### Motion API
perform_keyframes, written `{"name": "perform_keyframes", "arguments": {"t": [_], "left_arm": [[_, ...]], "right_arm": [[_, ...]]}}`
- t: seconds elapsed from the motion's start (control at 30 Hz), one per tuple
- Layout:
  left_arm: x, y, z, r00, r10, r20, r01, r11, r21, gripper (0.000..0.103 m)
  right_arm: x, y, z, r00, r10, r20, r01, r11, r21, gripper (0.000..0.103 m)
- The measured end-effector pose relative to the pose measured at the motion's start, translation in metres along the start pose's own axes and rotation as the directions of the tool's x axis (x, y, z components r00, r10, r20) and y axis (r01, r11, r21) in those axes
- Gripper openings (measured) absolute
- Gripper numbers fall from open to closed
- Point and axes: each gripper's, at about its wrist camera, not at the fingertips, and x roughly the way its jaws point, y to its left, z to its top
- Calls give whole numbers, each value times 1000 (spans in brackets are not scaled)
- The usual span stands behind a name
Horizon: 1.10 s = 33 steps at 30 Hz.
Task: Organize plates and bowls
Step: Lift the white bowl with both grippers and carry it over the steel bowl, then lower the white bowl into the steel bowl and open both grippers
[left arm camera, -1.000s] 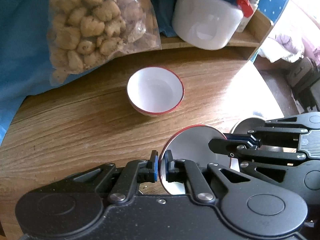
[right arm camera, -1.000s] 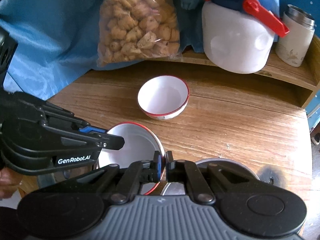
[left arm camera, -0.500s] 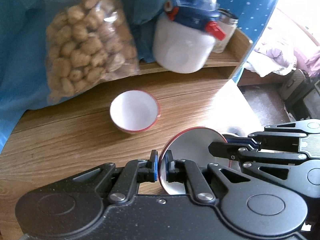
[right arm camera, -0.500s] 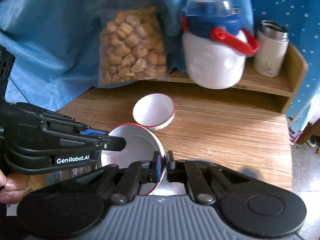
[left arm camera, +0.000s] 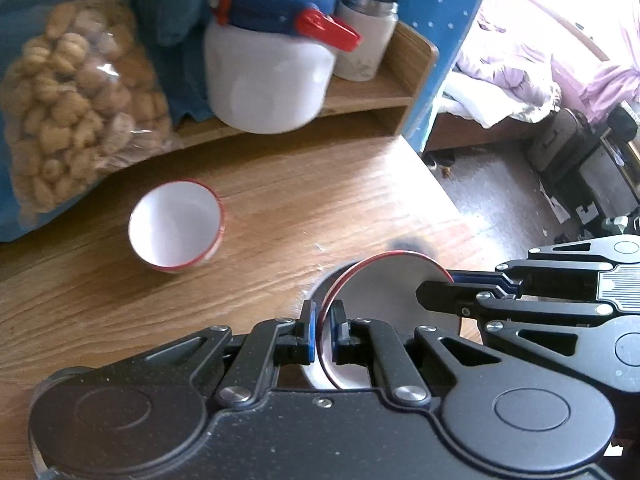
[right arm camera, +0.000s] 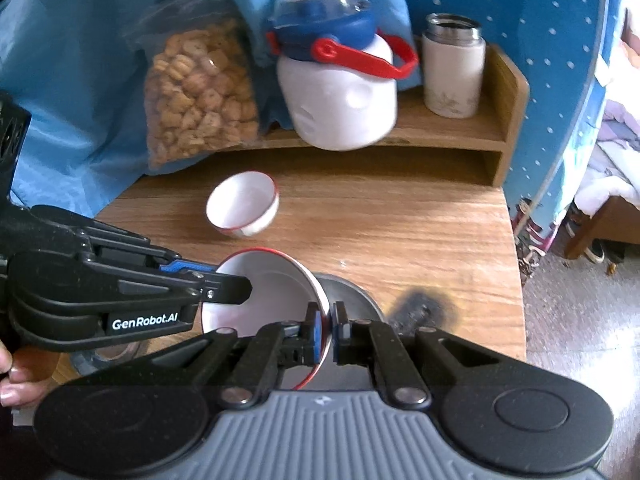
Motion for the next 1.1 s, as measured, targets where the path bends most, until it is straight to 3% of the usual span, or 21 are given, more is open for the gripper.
{"name": "perform_keyframes", "arguments": {"t": [1.1], "left_arm": [[46,-4,1,988,32,-149,-36,999,-27,6]], "right_arm": [[37,-26,-10,991,13,-131,1,994,110,6]]}}
